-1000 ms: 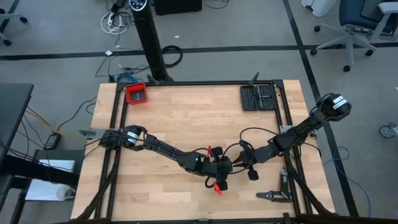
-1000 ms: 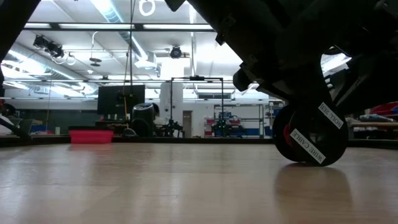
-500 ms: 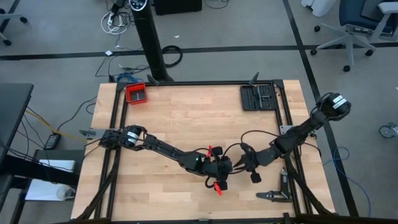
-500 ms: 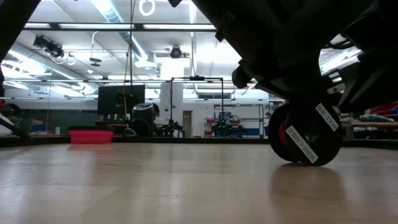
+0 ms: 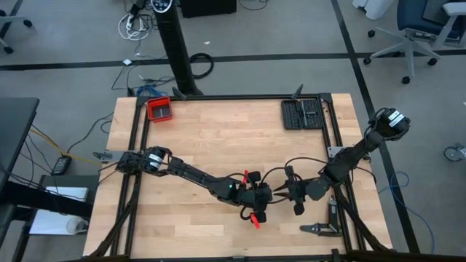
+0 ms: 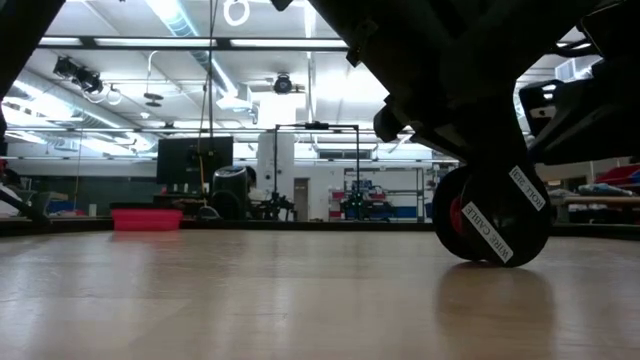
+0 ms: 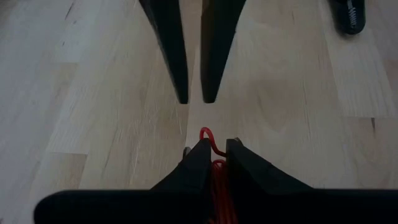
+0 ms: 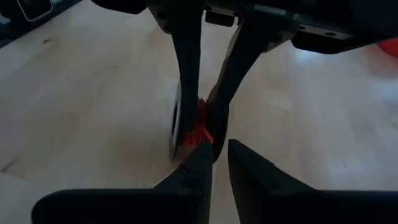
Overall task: Coil cords
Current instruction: Coil the red wire onto the spool
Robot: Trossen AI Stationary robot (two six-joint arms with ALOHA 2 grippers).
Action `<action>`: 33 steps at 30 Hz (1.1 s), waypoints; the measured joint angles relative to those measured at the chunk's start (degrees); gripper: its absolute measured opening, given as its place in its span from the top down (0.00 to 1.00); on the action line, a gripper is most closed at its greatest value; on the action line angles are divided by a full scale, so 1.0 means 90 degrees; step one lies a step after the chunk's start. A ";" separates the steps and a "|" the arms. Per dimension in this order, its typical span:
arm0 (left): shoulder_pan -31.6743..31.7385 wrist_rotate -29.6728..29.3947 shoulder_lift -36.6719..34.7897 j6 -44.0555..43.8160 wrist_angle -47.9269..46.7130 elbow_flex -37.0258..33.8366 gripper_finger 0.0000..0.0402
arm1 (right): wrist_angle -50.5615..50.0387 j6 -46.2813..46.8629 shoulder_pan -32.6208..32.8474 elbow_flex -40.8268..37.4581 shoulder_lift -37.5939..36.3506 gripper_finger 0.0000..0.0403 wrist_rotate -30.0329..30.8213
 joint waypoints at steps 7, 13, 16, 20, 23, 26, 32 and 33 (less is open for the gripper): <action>0.0000 -0.0002 0.0000 -0.0002 -0.0002 0.0000 0.86 | 0.0425 -0.0295 -0.0001 0.0004 0.0342 0.87 0.0063; 0.0010 -0.0002 -0.0002 -0.0005 -0.0001 0.0000 0.86 | 0.0505 -0.0427 0.0017 0.0107 0.0688 0.87 0.0116; 0.0010 -0.0002 -0.0002 -0.0005 0.0007 0.0000 0.86 | 0.0459 -0.0546 0.0025 0.0150 0.0698 0.87 0.0200; 0.0010 -0.0005 -0.0002 -0.0034 0.0007 0.0000 0.86 | 0.0482 -0.0610 -0.0014 0.0170 0.0730 0.87 0.0240; 0.0010 -0.0004 -0.0002 -0.0046 0.0025 0.0000 0.86 | 0.0492 -0.0618 -0.0016 0.0170 0.0740 0.87 0.0239; 0.0010 -0.0005 -0.0002 -0.0051 0.0043 0.0000 0.86 | 0.0536 -0.0666 -0.0016 0.0170 0.0738 0.87 0.0234; 0.0012 -0.0025 -0.0005 -0.0138 0.0058 0.0000 0.86 | 0.0555 -0.0670 -0.0016 0.0170 0.0738 0.87 0.0174; 0.0012 -0.0040 -0.0005 -0.0138 0.0058 0.0000 0.86 | 0.0553 -0.0672 -0.0016 0.0170 0.0738 0.87 0.0164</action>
